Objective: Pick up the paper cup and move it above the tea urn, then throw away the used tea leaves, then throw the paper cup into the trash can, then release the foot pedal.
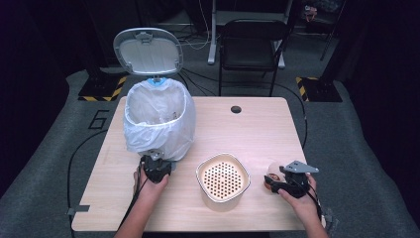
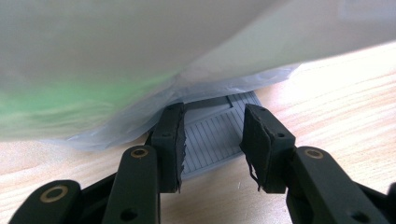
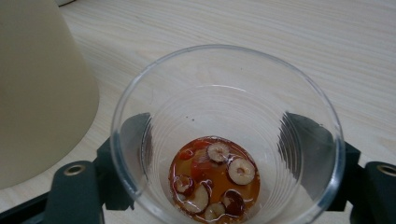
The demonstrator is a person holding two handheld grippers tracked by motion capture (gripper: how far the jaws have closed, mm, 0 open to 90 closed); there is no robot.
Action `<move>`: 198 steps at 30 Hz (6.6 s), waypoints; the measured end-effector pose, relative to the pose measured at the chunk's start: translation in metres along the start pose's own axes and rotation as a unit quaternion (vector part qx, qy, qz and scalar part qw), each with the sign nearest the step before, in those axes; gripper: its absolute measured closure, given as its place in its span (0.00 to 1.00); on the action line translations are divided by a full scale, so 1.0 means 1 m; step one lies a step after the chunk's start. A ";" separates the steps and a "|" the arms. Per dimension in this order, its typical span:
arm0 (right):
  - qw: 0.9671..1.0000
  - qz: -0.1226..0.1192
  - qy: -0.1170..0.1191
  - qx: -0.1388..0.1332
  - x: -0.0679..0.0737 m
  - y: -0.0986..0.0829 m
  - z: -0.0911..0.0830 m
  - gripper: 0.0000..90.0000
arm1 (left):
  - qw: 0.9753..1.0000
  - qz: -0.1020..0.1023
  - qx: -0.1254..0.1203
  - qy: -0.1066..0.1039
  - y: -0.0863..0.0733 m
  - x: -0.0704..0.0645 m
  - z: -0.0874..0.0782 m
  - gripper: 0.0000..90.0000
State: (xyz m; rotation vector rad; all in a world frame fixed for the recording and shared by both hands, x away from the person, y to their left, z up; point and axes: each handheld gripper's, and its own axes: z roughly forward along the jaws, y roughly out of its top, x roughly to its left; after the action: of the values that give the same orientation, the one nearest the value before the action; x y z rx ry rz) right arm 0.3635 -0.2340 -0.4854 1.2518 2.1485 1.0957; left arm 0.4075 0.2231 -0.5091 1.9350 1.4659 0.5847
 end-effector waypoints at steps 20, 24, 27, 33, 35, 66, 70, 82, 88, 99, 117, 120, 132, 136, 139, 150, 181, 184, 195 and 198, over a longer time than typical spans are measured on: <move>1.000 -0.013 0.013 -0.021 0.000 0.023 -0.003 0.29 | 1.000 -0.002 0.000 -0.001 0.001 0.000 0.000 0.66; 0.999 -0.026 0.012 -0.025 0.003 0.030 -0.003 0.29 | 1.000 -0.002 0.000 -0.001 0.001 0.000 0.000 0.66; 0.999 -0.032 0.013 -0.025 0.004 0.034 -0.002 0.29 | 1.000 -0.002 0.000 -0.001 0.001 0.000 0.000 0.66; 0.998 -0.049 0.027 -0.034 0.007 0.048 0.003 0.31 | 1.000 -0.001 0.001 -0.001 0.001 0.000 0.000 0.65; 0.997 -0.054 0.037 -0.035 0.007 0.053 0.007 0.32 | 1.000 0.001 -0.003 -0.003 0.001 0.000 0.001 0.66; 0.977 -0.163 0.124 -0.059 0.027 0.131 0.042 0.34 | 1.000 -0.002 -0.001 -0.001 0.001 0.000 0.000 0.66; 0.976 -0.166 0.132 -0.055 0.030 0.137 0.044 0.35 | 1.000 -0.002 -0.001 -0.001 0.001 0.000 0.000 0.66; 0.957 -0.227 0.153 -0.092 0.041 0.151 0.043 0.36 | 1.000 -0.001 0.000 -0.002 0.001 0.000 0.000 0.66; 0.938 -0.292 0.148 -0.113 0.049 0.154 0.037 0.36 | 1.000 -0.001 0.000 -0.002 0.001 0.000 0.000 0.66; 0.881 -0.440 0.104 -0.138 0.071 0.146 0.028 0.36 | 1.000 0.004 0.003 -0.001 0.001 0.000 0.000 0.66; 0.725 -0.674 -0.041 -0.137 0.111 0.119 0.020 0.37 | 1.000 0.003 0.002 -0.001 0.000 0.000 0.000 0.66; 0.701 -0.698 -0.056 -0.133 0.114 0.117 0.021 0.37 | 1.000 0.012 0.002 0.001 0.001 0.002 0.000 0.66; 0.559 -0.804 -0.148 -0.139 0.128 0.101 0.023 0.37 | 1.000 0.003 0.001 0.000 0.000 0.000 0.000 0.65; 0.502 -0.831 -0.179 -0.158 0.133 0.095 0.022 0.37 | 1.000 0.002 0.001 0.000 0.000 0.000 0.000 0.66; 0.480 -0.843 -0.182 -0.159 0.136 0.089 0.023 0.37 | 1.000 0.003 0.001 0.000 0.000 0.000 0.000 0.65; 0.415 -0.870 -0.200 -0.176 0.143 0.084 0.019 0.37 | 1.000 0.003 0.002 0.000 0.000 0.000 0.000 0.66; 0.727 -0.667 -0.031 -0.159 0.131 0.135 0.006 0.36 | 1.000 -0.001 -0.002 -0.004 0.001 0.000 0.001 0.66; 0.770 -0.624 0.003 -0.136 0.125 0.145 0.010 0.36 | 1.000 -0.001 0.000 -0.001 0.001 0.000 0.000 0.65; 0.879 -0.457 0.099 -0.093 0.112 0.192 0.015 0.37 | 1.000 0.004 0.004 -0.002 0.001 0.000 0.000 0.66; 0.893 -0.426 0.119 -0.081 0.111 0.207 0.015 0.37 | 1.000 0.004 0.005 -0.002 0.001 0.000 -0.001 0.66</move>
State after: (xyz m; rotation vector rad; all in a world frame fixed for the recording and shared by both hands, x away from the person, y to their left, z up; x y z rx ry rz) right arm 0.4271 -0.0739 -0.3258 0.0253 2.3231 1.0045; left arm 0.4076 0.2234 -0.5083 1.9491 1.4608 0.5782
